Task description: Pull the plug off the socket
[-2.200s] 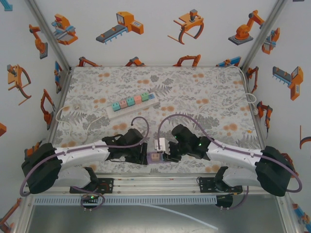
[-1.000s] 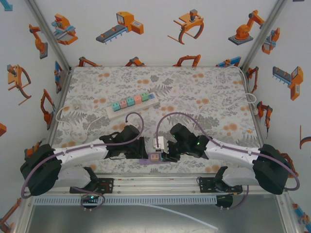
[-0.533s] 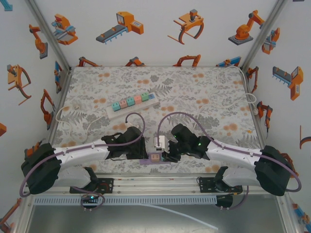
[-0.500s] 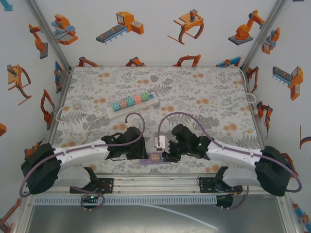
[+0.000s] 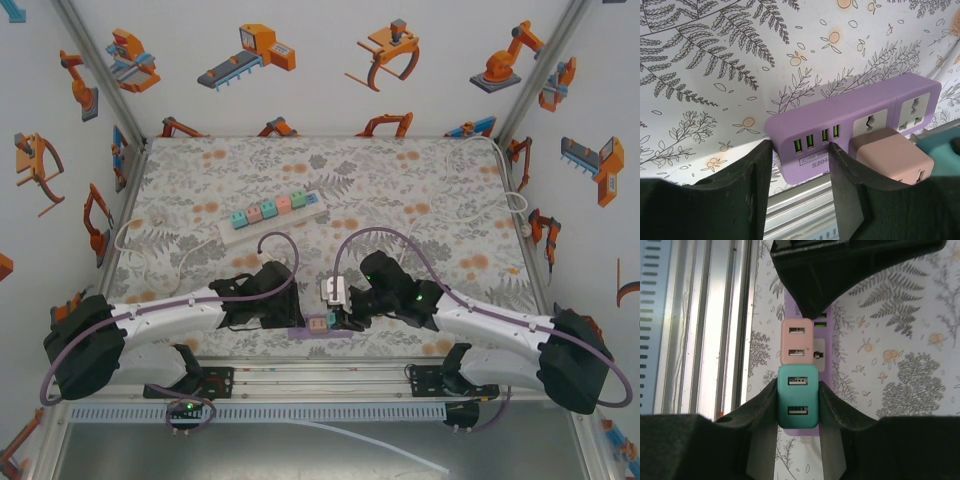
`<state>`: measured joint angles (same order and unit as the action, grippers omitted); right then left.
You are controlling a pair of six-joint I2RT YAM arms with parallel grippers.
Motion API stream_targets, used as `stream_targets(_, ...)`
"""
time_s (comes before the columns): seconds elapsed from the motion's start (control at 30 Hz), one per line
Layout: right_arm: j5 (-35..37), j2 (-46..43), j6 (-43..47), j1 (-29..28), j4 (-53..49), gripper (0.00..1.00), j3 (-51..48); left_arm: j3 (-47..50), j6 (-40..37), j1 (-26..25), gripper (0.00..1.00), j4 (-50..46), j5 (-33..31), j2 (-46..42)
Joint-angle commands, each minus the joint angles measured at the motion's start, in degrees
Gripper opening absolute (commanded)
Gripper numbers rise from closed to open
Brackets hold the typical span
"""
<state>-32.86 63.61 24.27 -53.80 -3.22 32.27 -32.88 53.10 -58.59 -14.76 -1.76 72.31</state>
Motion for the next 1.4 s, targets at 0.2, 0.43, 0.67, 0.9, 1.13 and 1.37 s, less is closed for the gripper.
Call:
stream_targets(0.2,1.12,-2.9,-3.16,1.18,3.13,0.16,2.3,2.65,-5.14,-1.02,0.5,-14.0,-4.79,-4.67)
stream_targets(0.43,8.19,-0.18,-21.33,5.13,3.66,0.15,8.01,-3.87,-13.37,-1.0,0.53,-14.83,-3.53,-14.51)
stream_targets(0.67,12.32,4.0,-40.49,12.65,2.41,0.1,14.0,-4.01,-19.22,-1.0,0.58,-6.48,5.66,-25.31)
stream_targets(0.9,12.53,3.0,-57.04,26.58,5.31,0.1,9.95,-4.3,-20.12,-0.94,0.69,-1.67,9.87,-28.06)
stream_targets(1.13,13.3,-3.35,-67.79,44.43,6.52,0.11,-0.66,-4.15,-21.02,-0.99,0.97,-1.32,8.65,-28.21)
stream_targets(1.37,13.96,-6.59,-72.45,56.45,5.17,0.13,-8.97,-3.95,-21.33,-0.94,0.97,-1.86,6.26,-28.32)
